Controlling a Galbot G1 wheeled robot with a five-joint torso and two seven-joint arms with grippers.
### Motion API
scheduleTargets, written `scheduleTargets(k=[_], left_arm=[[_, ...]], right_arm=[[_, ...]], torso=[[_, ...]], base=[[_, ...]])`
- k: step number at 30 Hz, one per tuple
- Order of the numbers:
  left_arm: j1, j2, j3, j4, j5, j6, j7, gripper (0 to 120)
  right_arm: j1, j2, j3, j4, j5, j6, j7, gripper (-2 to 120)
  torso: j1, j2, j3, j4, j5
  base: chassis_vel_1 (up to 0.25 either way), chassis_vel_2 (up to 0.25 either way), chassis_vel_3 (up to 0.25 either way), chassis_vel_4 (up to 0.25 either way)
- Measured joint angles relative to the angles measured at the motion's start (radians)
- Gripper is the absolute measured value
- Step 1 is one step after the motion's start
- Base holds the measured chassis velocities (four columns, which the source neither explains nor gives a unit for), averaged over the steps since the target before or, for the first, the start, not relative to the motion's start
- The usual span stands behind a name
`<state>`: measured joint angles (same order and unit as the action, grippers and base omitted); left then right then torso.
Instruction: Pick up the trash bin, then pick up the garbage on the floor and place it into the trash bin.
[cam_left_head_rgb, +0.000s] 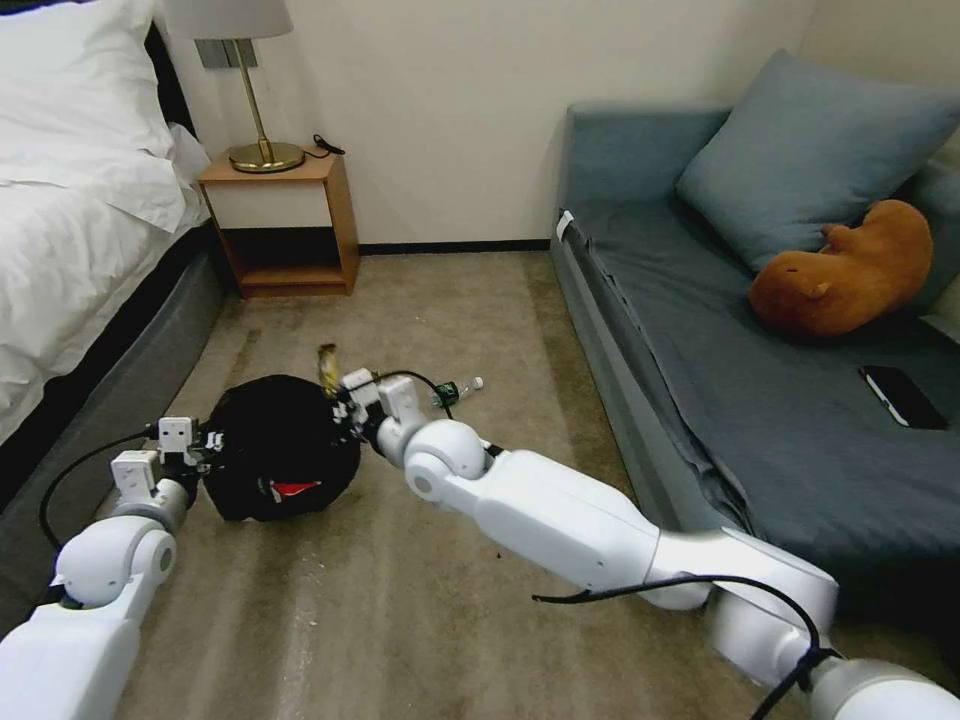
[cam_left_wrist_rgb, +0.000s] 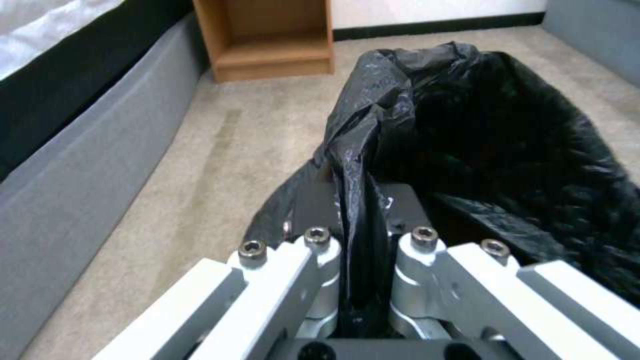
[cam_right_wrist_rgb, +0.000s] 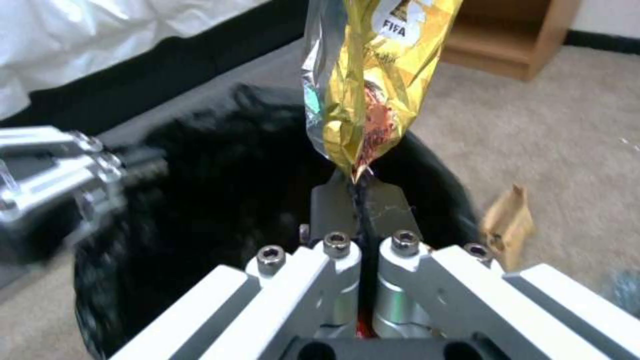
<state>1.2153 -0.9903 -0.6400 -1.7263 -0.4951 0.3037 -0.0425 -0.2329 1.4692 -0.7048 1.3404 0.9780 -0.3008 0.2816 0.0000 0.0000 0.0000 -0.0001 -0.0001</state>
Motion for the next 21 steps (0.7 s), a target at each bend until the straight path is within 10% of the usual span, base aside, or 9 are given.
scheduleTargets(k=[21], left_arm=[[0.014,-0.033,0.004,-0.043,0.011,0.006,-0.005,5]], right_arm=[[-0.039,0.143,-0.094,-0.253,-0.058,0.105,-0.035,7]], torso=[[0.000,0.000,0.000,-0.0002,-0.0001]], base=[[0.000,0.000,0.000,0.000]])
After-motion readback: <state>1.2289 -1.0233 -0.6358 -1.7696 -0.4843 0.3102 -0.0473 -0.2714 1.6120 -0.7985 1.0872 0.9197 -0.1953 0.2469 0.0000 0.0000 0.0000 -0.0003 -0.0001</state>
